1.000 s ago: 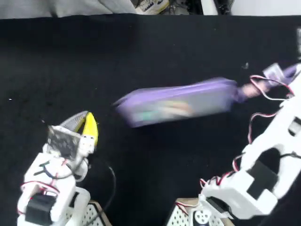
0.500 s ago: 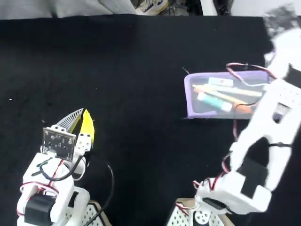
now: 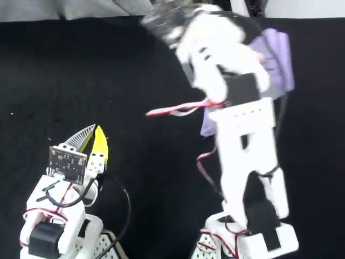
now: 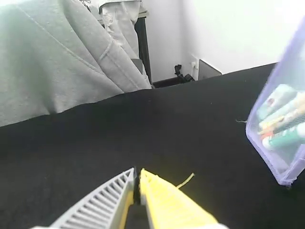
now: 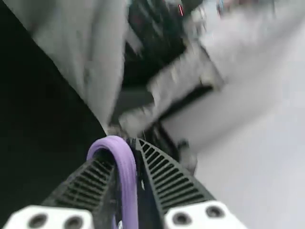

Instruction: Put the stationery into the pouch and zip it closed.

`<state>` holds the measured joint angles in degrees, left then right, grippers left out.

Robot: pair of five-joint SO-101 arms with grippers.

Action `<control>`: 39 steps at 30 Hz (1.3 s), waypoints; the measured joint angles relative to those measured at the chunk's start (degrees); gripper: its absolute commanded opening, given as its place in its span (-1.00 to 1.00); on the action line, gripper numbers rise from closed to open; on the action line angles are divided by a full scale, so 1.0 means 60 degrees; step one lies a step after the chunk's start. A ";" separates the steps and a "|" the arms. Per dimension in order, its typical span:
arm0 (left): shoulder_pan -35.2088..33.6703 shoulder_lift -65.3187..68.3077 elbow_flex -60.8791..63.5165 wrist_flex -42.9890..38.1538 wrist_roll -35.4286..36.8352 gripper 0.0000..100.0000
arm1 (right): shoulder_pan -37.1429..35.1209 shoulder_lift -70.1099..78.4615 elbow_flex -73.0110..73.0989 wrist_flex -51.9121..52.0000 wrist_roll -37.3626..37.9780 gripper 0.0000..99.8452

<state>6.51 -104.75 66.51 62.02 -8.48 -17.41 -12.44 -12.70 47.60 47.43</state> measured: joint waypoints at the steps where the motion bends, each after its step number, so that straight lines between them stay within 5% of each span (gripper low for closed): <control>1: 0.0000 0.0000 0.0073 0.0000 0.0015 -0.94 | -0.0469 0.0000 -0.0176 -0.0015 0.0000 -0.98; 7: 0.0000 0.0000 0.0190 0.0000 0.0015 -0.94 | -0.2271 0.0571 -0.1905 -0.1289 0.0000 -0.98; 20: 0.0000 0.0000 0.0190 0.0000 0.0015 -0.94 | -0.4352 0.5832 -0.9392 -0.1714 -0.0967 -0.89; 26: 0.0000 0.0000 0.0190 0.0000 0.0015 -0.94 | -0.4190 0.6696 -1.0359 -0.0821 -0.0791 -0.88; 32: 0.0000 0.0000 0.0190 0.0000 0.0015 -0.94 | -0.3238 0.7179 -1.0359 0.2916 -0.0733 -0.87; 39: 0.0000 0.0000 0.0190 0.0000 0.0015 -0.94 | -0.1436 0.8791 -0.9934 0.5641 -0.0718 -0.36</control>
<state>6.51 -104.75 67.65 62.02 -8.40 -26.02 40.31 -72.31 81.45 43.12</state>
